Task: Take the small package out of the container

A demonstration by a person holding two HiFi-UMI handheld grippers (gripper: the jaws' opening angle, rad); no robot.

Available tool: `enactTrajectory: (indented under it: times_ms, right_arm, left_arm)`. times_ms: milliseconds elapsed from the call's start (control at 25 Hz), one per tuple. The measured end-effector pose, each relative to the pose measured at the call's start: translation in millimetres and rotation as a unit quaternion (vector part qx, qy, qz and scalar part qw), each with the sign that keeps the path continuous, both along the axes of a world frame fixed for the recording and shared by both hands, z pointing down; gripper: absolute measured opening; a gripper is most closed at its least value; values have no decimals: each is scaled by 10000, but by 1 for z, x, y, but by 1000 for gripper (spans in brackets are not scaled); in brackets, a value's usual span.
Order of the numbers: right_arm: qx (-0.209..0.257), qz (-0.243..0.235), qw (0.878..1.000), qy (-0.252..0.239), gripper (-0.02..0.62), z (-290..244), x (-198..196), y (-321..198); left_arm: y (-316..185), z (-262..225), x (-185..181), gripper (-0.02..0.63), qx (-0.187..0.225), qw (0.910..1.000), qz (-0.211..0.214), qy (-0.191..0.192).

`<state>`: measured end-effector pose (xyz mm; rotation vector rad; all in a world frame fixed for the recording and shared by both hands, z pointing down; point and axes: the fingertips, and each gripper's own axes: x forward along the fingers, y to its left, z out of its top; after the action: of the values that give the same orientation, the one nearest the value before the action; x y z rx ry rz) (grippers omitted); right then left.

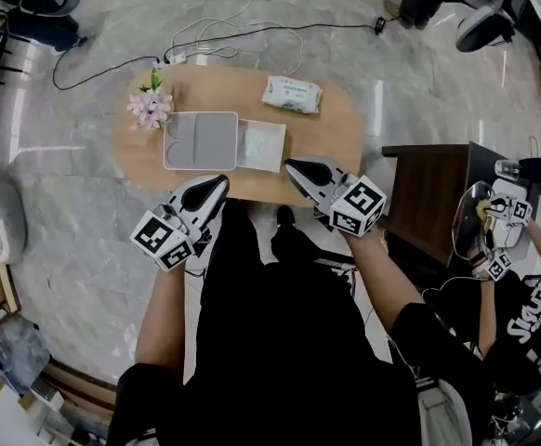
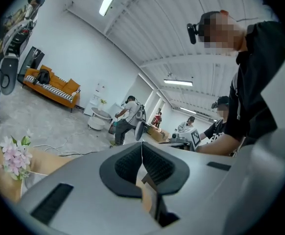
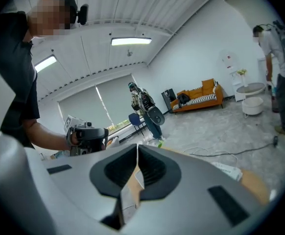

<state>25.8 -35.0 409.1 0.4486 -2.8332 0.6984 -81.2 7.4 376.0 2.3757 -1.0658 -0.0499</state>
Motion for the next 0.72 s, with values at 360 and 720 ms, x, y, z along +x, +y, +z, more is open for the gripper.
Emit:
enactTrajectory:
  times_ms: [360,720]
  right_arm:
    - [-551,640,9957,369,40,74,-34,-35]
    - [-897,821,9891,828,58,162,-44,-50]
  left_arm:
    - [-42,69,-35,17,-397,9960,801,-44]
    - [-47,148,-38,17,-874,9888,1198,141]
